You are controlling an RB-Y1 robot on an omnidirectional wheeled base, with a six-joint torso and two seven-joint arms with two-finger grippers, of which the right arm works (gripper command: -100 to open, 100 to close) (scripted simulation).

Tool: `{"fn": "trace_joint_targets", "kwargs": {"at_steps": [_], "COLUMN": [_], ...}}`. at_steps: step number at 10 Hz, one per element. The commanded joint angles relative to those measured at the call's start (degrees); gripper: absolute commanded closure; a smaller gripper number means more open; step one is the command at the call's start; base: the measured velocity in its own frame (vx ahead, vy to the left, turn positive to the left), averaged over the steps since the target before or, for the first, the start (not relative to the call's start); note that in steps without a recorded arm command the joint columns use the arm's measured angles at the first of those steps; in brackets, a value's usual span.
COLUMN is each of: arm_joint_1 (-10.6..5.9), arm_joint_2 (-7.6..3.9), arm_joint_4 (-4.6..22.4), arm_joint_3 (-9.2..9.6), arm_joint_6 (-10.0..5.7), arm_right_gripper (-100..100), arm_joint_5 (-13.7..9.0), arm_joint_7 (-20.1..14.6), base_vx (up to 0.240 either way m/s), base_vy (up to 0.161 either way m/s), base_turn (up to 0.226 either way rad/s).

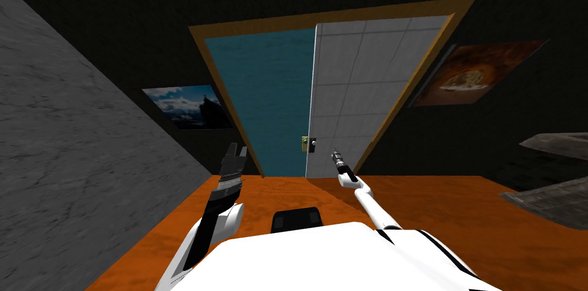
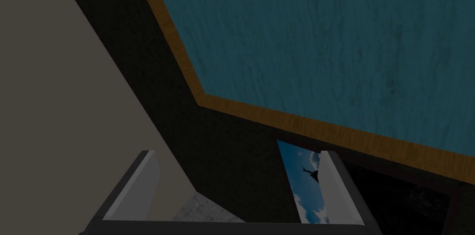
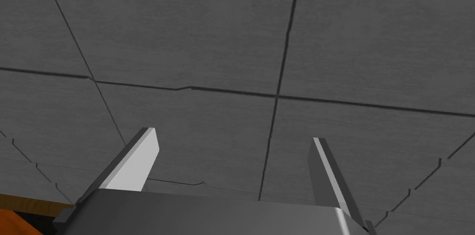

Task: Pull the door open

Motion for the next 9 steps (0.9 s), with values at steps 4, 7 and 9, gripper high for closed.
{"fn": "trace_joint_targets", "kwargs": {"at_steps": [4, 7, 9], "arm_joint_1": [-2.76, -3.06, -3.06], "arm_joint_2": [2.58, 2.03, 2.03], "arm_joint_4": [-1.21, 0.06, 0.06], "arm_joint_3": [2.28, 1.83, 1.83], "arm_joint_6": [-0.24, -0.37, -0.37], "arm_right_gripper": [-100, 100, 100], "arm_joint_5": [0.58, 0.48, 0.48], "arm_joint_7": [0.15, 0.08, 0.08], "base_vx": [0.229, 0.021, -0.031], "base_vy": [0.097, 0.014, -0.015], "base_turn": [0.165, 0.004, 0.020]}}
